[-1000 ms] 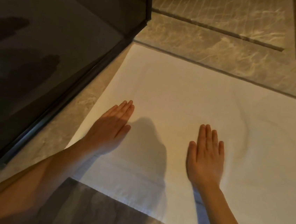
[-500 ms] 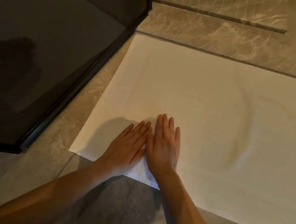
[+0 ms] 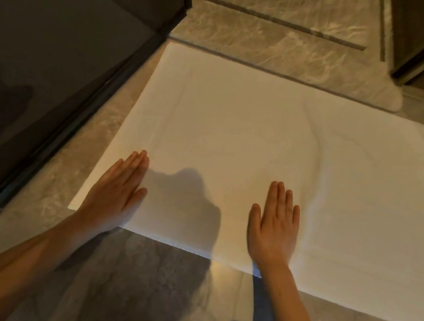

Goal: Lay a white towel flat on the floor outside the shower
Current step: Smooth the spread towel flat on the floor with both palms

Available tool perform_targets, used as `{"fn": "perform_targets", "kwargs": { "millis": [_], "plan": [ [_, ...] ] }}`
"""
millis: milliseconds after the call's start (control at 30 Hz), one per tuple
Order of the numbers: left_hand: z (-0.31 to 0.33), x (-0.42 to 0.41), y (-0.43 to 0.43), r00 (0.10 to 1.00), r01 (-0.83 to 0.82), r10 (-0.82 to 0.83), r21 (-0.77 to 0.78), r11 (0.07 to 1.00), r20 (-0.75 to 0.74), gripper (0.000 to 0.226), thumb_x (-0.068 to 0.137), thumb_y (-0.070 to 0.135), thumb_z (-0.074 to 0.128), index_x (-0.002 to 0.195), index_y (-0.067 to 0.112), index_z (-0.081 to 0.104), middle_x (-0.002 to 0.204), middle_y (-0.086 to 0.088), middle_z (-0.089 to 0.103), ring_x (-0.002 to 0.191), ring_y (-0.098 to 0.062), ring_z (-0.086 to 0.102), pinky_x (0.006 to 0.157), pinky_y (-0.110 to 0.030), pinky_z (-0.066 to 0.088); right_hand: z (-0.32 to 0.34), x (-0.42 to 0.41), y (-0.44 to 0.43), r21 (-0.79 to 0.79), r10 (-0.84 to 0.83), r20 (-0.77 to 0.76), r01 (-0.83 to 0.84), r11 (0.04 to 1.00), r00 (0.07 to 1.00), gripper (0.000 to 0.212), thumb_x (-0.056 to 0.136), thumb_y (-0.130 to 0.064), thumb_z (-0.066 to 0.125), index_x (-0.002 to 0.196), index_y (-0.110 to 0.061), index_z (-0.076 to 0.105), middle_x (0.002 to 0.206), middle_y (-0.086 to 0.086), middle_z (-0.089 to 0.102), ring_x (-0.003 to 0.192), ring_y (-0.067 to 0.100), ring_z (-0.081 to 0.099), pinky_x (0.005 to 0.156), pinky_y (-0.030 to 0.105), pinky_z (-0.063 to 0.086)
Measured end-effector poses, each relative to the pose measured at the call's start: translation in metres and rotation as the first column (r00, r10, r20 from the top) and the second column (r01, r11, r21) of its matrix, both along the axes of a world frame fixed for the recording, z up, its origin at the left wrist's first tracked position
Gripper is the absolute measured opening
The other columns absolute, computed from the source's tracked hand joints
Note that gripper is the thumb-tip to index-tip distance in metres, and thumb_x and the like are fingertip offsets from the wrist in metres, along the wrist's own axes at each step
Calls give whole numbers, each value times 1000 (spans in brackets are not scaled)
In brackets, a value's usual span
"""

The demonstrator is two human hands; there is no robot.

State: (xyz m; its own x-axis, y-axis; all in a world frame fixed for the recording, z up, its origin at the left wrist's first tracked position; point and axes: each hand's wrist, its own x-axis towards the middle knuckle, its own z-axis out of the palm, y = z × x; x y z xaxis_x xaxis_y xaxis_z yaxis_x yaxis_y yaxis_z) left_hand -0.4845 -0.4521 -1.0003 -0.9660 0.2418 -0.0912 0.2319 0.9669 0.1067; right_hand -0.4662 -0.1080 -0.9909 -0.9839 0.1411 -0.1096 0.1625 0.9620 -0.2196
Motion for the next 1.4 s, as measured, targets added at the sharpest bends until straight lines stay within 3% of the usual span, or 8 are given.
{"fn": "perform_targets", "kwargs": {
  "millis": [100,233,333,467,867,1033,1267,1400],
  "plan": [
    [13,-2,25,999,-23,24,20,1000,-34,64,101,43,20,155,10,10,163,-7,9,150,-18,5,122,-34,3,4,-2,-4,-20,-7,1,7,1000,1000,62,102,-41,12,156,-16,-3,165,0,-3,151,17,-8,123,40,-1],
    [25,-25,120,960,270,-257,124,955,-110,59,101,33,24,153,6,23,161,-10,20,149,-25,18,121,-41,13,9,-14,-24,-70,23,-67,-28,997,997,62,101,-40,15,157,-13,10,164,3,7,151,20,2,123,38,0],
    [24,-30,184,930,367,-357,146,919,-89,57,100,28,23,150,2,30,158,-15,27,147,-29,23,120,-46,18,7,-22,-22,-63,26,-36,-29,998,999,58,103,-35,18,157,-14,8,164,3,6,152,20,0,121,36,-4],
    [2,-16,194,943,331,-327,125,935,-52,58,102,35,18,155,10,14,163,-7,10,151,-19,5,122,-41,9,1,-11,19,-19,82,-14,-83,996,996,60,102,-41,14,157,-18,4,164,-3,-1,151,15,-6,122,35,-5],
    [9,-16,193,938,345,-346,140,928,-15,58,103,36,16,155,11,14,164,-6,11,151,-19,6,121,-42,14,8,46,195,56,-364,18,363,930,931,61,103,-41,15,157,-16,3,165,0,5,151,16,1,123,40,4],
    [14,-9,196,950,307,-312,211,928,-8,59,103,38,15,156,13,7,165,-2,4,150,-12,-3,122,-38,5,20,44,197,61,-445,55,442,895,894,60,104,-37,18,156,-12,1,165,5,1,151,20,-1,123,42,2],
    [32,-53,253,924,383,-375,210,900,-79,60,97,31,21,150,3,28,158,-13,25,147,-28,22,121,-44,14,25,-35,65,-64,7,-67,-12,998,998,57,105,-31,24,156,-9,12,164,7,10,151,23,5,122,38,0],
    [22,-97,259,937,349,-342,121,929,-74,65,96,34,11,153,6,21,161,-10,18,150,-23,13,121,-39,3,18,-76,46,-127,36,-32,-40,991,999,55,105,-28,22,156,-11,11,164,5,11,151,21,5,122,36,1]
  ]
}}
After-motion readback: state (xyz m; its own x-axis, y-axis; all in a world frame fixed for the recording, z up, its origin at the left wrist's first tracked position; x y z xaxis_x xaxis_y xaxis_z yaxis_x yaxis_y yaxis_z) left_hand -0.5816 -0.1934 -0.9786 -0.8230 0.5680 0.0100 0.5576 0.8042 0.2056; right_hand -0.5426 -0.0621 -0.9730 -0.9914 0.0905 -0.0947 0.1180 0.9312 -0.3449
